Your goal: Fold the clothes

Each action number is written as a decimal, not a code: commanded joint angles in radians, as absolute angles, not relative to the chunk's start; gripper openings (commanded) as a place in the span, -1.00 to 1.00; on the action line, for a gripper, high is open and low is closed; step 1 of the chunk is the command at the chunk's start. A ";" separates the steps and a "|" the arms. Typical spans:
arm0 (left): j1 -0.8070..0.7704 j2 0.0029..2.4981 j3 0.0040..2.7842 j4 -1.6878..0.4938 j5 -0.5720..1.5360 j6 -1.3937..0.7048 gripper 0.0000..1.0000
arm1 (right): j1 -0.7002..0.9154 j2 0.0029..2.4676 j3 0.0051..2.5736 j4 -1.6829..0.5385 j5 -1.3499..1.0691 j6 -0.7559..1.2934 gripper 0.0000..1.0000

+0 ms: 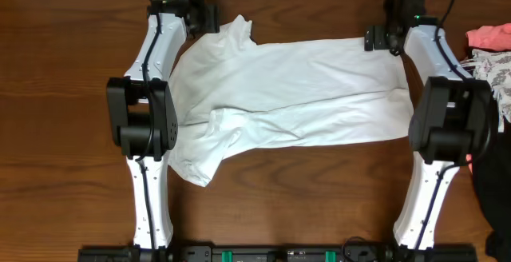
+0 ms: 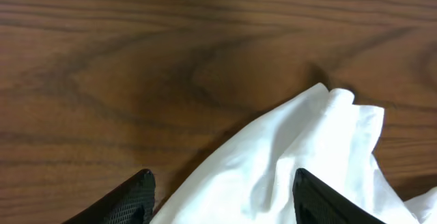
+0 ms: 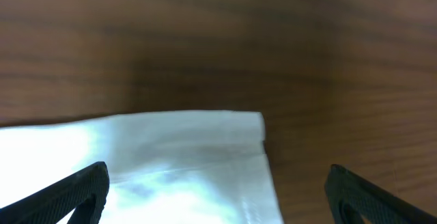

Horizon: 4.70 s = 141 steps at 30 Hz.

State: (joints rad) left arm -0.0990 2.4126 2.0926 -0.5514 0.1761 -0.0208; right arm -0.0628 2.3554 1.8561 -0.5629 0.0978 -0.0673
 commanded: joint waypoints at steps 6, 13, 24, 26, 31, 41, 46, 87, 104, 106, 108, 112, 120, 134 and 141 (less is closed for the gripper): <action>-0.097 2.400 2.090 -0.521 0.164 0.000 0.32 | -0.055 2.381 1.869 -0.556 0.097 -0.084 0.98; -0.097 2.403 2.085 -0.485 0.164 -0.001 0.32 | -0.055 2.390 1.869 -0.537 0.072 -0.084 0.98; -0.097 2.455 2.085 -0.565 0.164 0.000 0.32 | -0.051 2.392 1.869 -0.538 0.067 -0.084 0.98; -0.097 2.447 2.085 -0.603 0.165 0.000 0.32 | -0.051 2.392 1.869 -0.545 0.068 -0.084 0.99; -0.097 2.441 2.085 -0.648 0.164 0.001 0.32 | -0.052 2.392 1.869 -0.550 0.068 -0.088 0.99; -0.096 2.453 2.085 -0.620 0.162 0.085 0.31 | -0.052 2.392 1.869 -0.561 0.067 -0.087 0.98; -0.096 2.472 2.085 -0.621 0.081 0.102 0.31 | -0.052 2.392 1.869 -0.562 0.067 -0.087 0.98; -0.061 2.503 2.073 -0.590 0.085 0.165 -0.46 | -0.053 2.392 1.869 -0.559 0.082 -0.088 -0.86; -0.042 2.495 2.073 -0.603 0.085 0.160 -0.53 | -0.062 2.392 1.869 -0.512 0.105 -0.136 -0.20; -0.043 2.495 2.073 -0.606 0.085 0.160 -0.53 | -0.065 2.392 1.869 -0.496 0.105 -0.136 0.11; -0.042 2.495 2.073 -0.606 0.085 0.160 -0.53 | -0.068 2.392 1.869 -0.485 0.104 -0.136 0.25; -0.042 2.495 2.072 -0.606 0.085 0.160 -0.53 | -0.068 2.397 1.869 -0.469 0.087 -0.136 0.31; -0.042 2.495 2.072 -0.609 0.085 0.160 -0.51 | -0.068 2.438 1.869 -0.456 0.040 -0.130 0.34; -0.042 2.442 2.073 -0.632 0.085 0.160 -0.88 | -0.067 2.448 1.870 -0.467 0.041 -0.129 -0.98; -0.042 2.349 2.073 -0.647 0.085 0.160 -0.88 | -0.065 2.430 1.870 -0.476 0.041 -0.129 -0.98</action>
State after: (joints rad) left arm -0.0494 2.4367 2.0777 -0.6346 0.1013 0.1577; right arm -0.0631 2.4134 1.8637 -0.4587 0.0223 -0.1246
